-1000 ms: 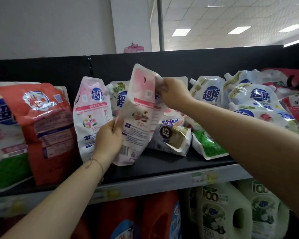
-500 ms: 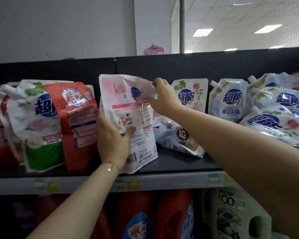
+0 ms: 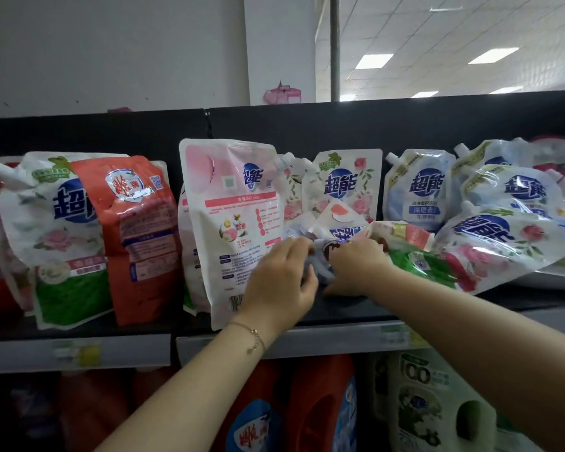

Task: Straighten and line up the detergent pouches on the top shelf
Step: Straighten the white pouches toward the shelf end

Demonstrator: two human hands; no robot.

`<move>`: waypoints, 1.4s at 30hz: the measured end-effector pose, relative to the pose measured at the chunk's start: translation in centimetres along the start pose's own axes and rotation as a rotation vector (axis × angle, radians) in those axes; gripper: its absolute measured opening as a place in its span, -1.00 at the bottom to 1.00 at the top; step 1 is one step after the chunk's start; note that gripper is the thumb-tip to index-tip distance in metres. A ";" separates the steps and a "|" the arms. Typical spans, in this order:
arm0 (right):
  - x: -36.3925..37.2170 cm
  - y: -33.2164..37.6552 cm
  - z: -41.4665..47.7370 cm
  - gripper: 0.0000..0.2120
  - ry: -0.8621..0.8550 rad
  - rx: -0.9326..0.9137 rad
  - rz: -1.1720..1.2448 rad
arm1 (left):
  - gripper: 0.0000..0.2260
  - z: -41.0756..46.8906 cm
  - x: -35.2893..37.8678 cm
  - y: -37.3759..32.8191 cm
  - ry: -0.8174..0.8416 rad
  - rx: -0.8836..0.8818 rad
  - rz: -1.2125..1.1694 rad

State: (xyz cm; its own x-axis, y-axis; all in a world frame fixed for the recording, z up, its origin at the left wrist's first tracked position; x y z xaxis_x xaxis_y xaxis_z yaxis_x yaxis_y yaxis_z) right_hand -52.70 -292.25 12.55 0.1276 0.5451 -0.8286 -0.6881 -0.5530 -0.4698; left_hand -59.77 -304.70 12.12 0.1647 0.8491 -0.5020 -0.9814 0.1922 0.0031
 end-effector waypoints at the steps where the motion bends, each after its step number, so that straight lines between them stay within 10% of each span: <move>1: 0.4 0.2 -0.1 -0.58 -0.002 0.016 -0.038 | -0.88 0.0 1.2 0.4 0.104 -0.089 -0.042; 10: 1.1 -3.0 -0.6 -0.71 -0.071 0.056 0.143 | -0.60 1.7 5.5 3.5 0.303 -0.874 -0.252; 18: 2.0 -5.8 -1.3 -0.71 -0.181 0.194 0.387 | -0.38 3.8 8.1 2.4 0.330 -1.129 -0.497; 31: 2.7 -4.7 -3.9 -0.76 -0.205 0.034 0.428 | -0.73 6.7 8.1 2.5 -0.004 -0.952 -0.455; 42: 1.9 0.1 -1.1 -0.66 -0.128 -0.085 0.747 | -0.52 10.6 4.8 -2.5 -0.061 -0.396 -0.362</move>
State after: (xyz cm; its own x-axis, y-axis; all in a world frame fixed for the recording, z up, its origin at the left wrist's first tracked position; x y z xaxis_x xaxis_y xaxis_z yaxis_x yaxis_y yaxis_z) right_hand -51.73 -292.01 10.61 -0.4383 0.0728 -0.8959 -0.5008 -0.8475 0.1762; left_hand -55.52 -295.89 18.89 0.4930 0.7925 -0.3590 -0.8212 0.2875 -0.4930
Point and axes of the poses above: each hand's wrist, its own z-axis towards the middle knuckle, its own x-axis out of the palm, y = z × x, the point moved 5 cm from there along z, towards the middle knuckle, and after that the axes turned 3 degrees about y, right-handed, at the moved point
